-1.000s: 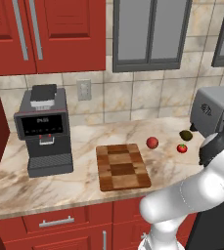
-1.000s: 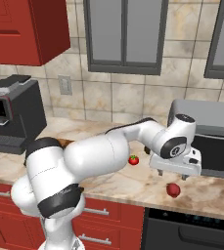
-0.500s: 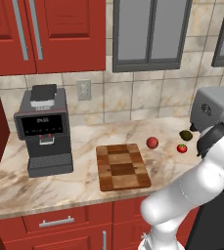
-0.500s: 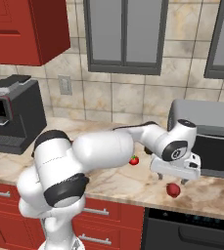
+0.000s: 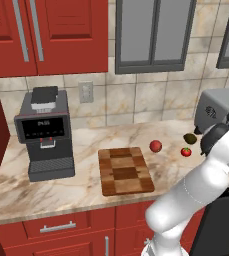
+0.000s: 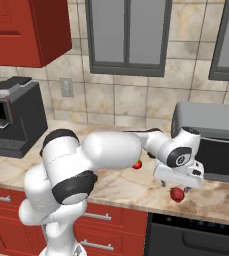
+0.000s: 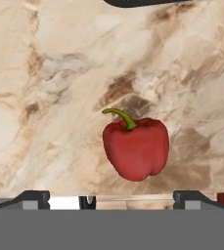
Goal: Place the avocado, onion, tomato, and bell pepper on the cutting board.
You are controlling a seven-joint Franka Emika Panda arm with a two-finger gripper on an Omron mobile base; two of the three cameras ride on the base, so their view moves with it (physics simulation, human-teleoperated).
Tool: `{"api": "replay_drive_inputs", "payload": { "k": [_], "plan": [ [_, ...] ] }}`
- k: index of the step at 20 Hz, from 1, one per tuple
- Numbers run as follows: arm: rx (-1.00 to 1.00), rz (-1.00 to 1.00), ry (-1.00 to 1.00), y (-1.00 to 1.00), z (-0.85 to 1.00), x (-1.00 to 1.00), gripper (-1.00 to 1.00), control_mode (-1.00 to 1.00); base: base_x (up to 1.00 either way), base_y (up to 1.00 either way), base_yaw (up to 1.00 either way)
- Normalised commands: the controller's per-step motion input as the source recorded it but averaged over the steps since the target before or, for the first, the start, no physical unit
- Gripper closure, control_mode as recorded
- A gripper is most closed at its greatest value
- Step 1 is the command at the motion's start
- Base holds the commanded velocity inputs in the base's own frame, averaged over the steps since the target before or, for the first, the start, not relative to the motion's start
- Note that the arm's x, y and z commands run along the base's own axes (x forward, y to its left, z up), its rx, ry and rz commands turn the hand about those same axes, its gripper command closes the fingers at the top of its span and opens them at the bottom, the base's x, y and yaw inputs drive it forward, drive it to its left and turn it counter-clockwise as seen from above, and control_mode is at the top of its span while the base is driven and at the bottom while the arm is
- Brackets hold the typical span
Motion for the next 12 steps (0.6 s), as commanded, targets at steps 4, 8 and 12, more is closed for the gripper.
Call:
{"api": "replay_drive_inputs", "payload": {
  "k": [4,8,12],
  "plan": [
    [0.05,0.0,0.05,-0.18,-0.2,0.11,-1.0,-1.0,0.0,0.0,0.0],
    [0.06,0.0,0.04,-0.21,-0.19,0.11,-1.0,-1.0,0.0,0.0,0.0],
    [0.05,0.0,0.04,-0.16,-0.17,0.14,-1.0,-1.0,0.0,0.0,0.0]
  ]
}}
